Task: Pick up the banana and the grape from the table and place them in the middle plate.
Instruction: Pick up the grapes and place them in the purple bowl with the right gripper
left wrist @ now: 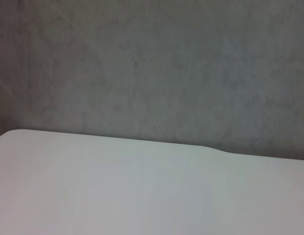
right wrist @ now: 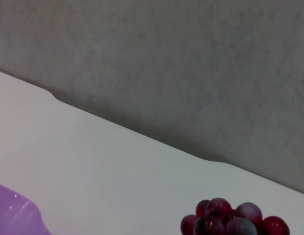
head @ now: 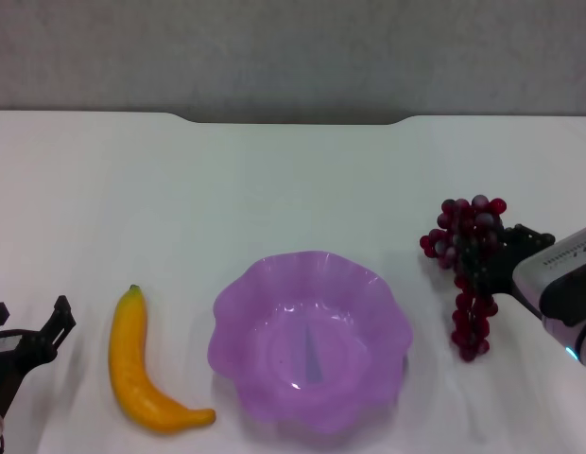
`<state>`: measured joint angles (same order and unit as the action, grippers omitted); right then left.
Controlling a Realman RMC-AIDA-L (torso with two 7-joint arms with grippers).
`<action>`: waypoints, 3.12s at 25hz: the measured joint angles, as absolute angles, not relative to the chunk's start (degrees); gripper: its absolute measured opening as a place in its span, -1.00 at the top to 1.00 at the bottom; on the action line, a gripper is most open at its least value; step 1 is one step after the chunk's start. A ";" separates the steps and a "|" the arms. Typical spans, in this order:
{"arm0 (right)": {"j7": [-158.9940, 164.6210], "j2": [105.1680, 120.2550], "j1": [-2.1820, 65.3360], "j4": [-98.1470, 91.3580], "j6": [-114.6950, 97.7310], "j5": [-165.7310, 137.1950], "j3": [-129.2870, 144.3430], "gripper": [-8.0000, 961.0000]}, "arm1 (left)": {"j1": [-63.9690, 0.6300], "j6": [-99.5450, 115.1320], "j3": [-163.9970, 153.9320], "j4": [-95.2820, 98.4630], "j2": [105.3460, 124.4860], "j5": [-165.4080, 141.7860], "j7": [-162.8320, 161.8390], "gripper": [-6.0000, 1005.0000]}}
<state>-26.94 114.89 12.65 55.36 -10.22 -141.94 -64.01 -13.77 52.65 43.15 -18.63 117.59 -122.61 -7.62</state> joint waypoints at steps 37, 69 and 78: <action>-35.72 115.25 18.59 66.01 -14.58 -140.95 -51.10 0.08 | -14.34 52.79 43.15 -18.80 117.65 -122.61 -7.55 -0.77; -20.29 115.22 22.27 58.59 -4.13 -132.34 -43.00 0.09 | -14.73 52.58 43.15 -17.93 117.51 -120.52 -7.29 -0.77; -19.54 115.09 21.36 58.95 7.81 -132.71 -53.56 0.09 | -14.59 52.56 43.19 -17.91 117.51 -120.49 -7.29 -0.77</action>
